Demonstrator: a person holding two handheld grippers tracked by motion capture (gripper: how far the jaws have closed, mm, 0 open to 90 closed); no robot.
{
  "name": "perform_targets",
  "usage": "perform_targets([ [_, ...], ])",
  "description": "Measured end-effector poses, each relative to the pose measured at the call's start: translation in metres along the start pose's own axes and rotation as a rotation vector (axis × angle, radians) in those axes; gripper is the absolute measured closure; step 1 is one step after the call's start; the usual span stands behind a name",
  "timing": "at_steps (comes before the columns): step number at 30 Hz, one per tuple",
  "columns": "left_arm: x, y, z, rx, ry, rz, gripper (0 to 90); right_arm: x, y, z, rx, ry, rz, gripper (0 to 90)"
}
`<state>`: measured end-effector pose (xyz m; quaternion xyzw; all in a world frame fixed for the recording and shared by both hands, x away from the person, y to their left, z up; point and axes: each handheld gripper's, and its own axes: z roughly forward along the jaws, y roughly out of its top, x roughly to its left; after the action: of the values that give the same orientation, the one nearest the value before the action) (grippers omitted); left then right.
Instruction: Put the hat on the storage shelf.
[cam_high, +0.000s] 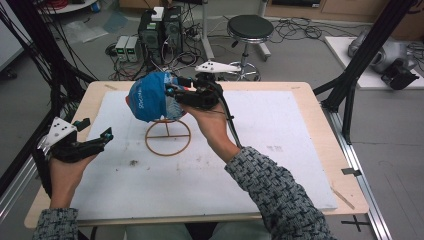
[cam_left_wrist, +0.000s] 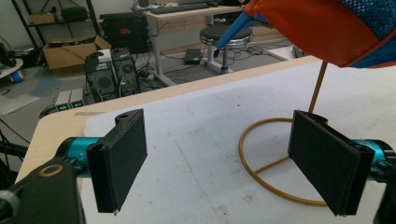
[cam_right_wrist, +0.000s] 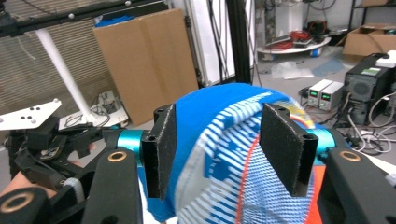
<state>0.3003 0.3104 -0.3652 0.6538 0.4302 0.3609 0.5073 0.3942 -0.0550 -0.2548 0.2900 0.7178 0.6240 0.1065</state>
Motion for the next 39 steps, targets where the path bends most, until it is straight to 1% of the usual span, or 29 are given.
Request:
perform_targets([
  [2,0.0,0.0,0.0,0.001,0.0,0.0,19.7,-0.002,0.0,-0.002,-0.005,0.002,0.006,45.2],
  [5,0.0,0.0,0.0,0.003,0.0,0.001,19.7,-0.008,0.001,-0.011,-0.023,-0.009,0.012,44.6],
  [8,0.0,0.0,0.0,0.004,0.002,0.002,19.7,-0.015,0.002,-0.02,-0.037,-0.035,0.013,42.9],
  [12,0.001,-0.001,0.0,0.004,0.002,-0.001,19.7,-0.024,0.003,-0.035,-0.059,-0.078,0.009,40.5],
  [20,0.0,-0.001,0.0,0.006,0.001,-0.001,19.7,-0.044,0.003,-0.068,-0.1,-0.174,0.02,35.7],
  [22,0.0,-0.001,0.0,0.005,0.002,-0.002,19.7,-0.049,0.002,-0.076,-0.111,-0.193,0.03,34.6],
  [26,0.0,-0.002,0.001,0.008,0.002,-0.003,19.7,-0.06,-0.002,-0.094,-0.133,-0.238,0.052,31.8],
  [28,0.0,-0.002,0.001,0.013,0.002,0.0,19.8,-0.065,-0.005,-0.103,-0.138,-0.265,0.056,30.6],
  [32,0.0,-0.004,0.002,0.016,0.005,-0.005,19.8,-0.076,-0.013,-0.12,-0.149,-0.299,0.071,30.5],
  [37,0.001,-0.005,0.003,0.023,0.004,-0.005,19.8,-0.087,-0.023,-0.141,-0.161,-0.359,0.074,28.7],
  [39,0.0,-0.005,0.002,0.025,0.003,-0.002,19.8,-0.09,-0.029,-0.149,-0.158,-0.388,0.063,28.5],
])
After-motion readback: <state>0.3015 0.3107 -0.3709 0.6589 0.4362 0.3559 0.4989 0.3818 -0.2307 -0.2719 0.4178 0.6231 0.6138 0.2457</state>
